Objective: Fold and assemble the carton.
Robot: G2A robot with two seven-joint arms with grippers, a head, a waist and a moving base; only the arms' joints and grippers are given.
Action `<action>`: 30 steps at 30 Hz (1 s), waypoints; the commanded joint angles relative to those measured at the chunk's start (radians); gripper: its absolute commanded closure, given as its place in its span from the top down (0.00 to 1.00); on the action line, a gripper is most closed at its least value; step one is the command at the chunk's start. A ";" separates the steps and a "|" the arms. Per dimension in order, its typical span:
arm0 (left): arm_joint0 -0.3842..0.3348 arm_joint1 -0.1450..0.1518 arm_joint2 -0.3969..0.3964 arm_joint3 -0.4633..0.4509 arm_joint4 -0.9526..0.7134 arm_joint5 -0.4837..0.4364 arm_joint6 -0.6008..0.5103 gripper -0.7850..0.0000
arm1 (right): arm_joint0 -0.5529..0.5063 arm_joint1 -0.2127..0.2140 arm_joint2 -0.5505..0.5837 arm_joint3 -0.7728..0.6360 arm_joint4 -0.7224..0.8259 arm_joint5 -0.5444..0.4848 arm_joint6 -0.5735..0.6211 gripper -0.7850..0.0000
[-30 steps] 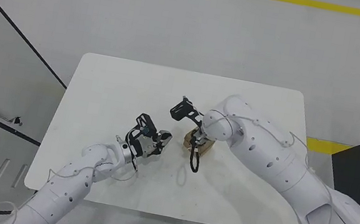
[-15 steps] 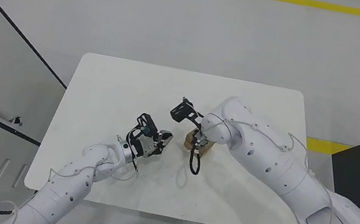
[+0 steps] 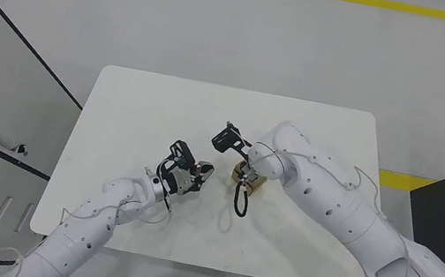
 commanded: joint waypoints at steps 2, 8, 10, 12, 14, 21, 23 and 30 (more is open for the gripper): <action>-0.001 0.000 0.000 0.000 0.000 0.000 0.000 0.00 | -0.002 -0.002 0.004 0.004 0.001 -0.002 0.002 0.00; -0.001 -0.001 0.001 0.001 0.000 0.000 -0.001 0.00 | -0.008 -0.007 0.011 0.019 0.010 -0.011 -0.001 0.01; -0.001 -0.001 0.000 0.001 0.000 0.000 -0.001 0.00 | -0.009 -0.009 0.012 0.026 0.013 -0.012 -0.005 0.02; -0.001 -0.001 0.000 0.001 0.002 0.000 0.001 0.00 | -0.009 -0.012 0.014 0.032 0.014 -0.010 -0.006 0.04; 0.000 -0.001 -0.001 0.001 0.002 0.002 0.003 0.00 | -0.009 -0.013 0.017 0.034 0.015 -0.009 -0.008 0.05; 0.001 -0.001 -0.003 0.002 0.003 0.000 0.005 0.00 | -0.009 -0.015 0.036 0.028 0.011 -0.004 -0.003 0.06; 0.001 -0.001 -0.003 0.001 0.003 0.000 0.005 0.00 | -0.011 -0.015 0.039 0.028 0.010 -0.004 -0.003 0.07; 0.000 -0.001 -0.003 0.001 0.004 -0.003 0.004 0.00 | -0.019 -0.020 0.040 0.037 0.006 -0.009 -0.002 0.07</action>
